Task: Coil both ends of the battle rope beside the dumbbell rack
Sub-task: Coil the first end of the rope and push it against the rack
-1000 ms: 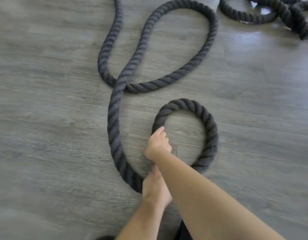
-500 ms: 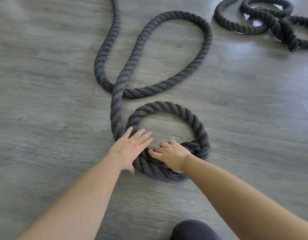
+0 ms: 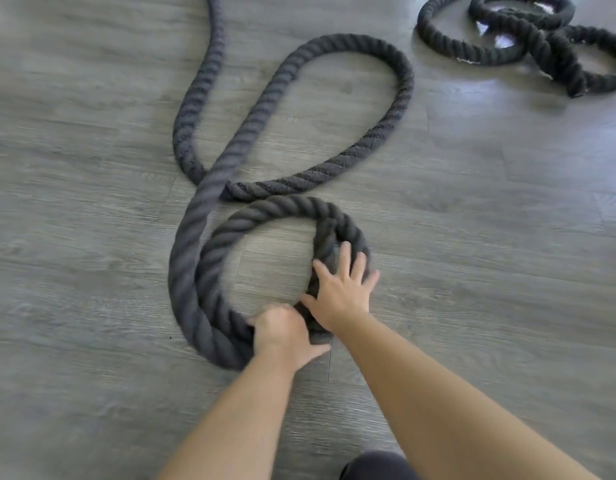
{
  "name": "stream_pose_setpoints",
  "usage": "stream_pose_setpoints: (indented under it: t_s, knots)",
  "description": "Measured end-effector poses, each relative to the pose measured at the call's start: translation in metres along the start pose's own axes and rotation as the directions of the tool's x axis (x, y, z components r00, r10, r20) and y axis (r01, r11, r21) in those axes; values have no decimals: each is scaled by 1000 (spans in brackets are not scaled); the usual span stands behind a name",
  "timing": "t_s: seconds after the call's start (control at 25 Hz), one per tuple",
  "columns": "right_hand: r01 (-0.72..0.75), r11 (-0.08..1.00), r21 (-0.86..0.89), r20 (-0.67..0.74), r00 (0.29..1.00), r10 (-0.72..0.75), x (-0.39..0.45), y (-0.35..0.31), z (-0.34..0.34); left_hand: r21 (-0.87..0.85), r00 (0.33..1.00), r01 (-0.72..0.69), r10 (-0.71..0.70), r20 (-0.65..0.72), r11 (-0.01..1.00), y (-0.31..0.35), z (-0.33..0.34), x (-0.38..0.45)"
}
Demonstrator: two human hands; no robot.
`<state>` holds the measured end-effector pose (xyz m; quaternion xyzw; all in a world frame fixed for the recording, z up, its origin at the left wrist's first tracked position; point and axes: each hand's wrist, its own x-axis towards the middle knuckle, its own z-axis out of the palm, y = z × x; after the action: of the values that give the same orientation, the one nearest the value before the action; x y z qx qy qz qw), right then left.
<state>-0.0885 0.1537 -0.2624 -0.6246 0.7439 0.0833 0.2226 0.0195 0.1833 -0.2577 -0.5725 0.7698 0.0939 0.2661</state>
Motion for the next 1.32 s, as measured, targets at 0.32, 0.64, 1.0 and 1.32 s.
stream_pose_setpoints:
  t_s: [0.32,0.64,1.0,1.32]
  knots:
    - [-295,952,83,81,954,289,-8,17,19,-147,856,-516,502,-124,844,-56,44,-42]
    - [-35,975,-221,140,988,68,18,45,-1,226,796,-601,598,92,766,-121,27,-23]
    - [276,849,-450,144,961,-237,46,67,-24,289,688,-703,724,45,650,-113,23,-9]
    - [328,779,-535,85,938,-337,62,37,-25,284,735,-648,678,-9,707,-74,42,-31]
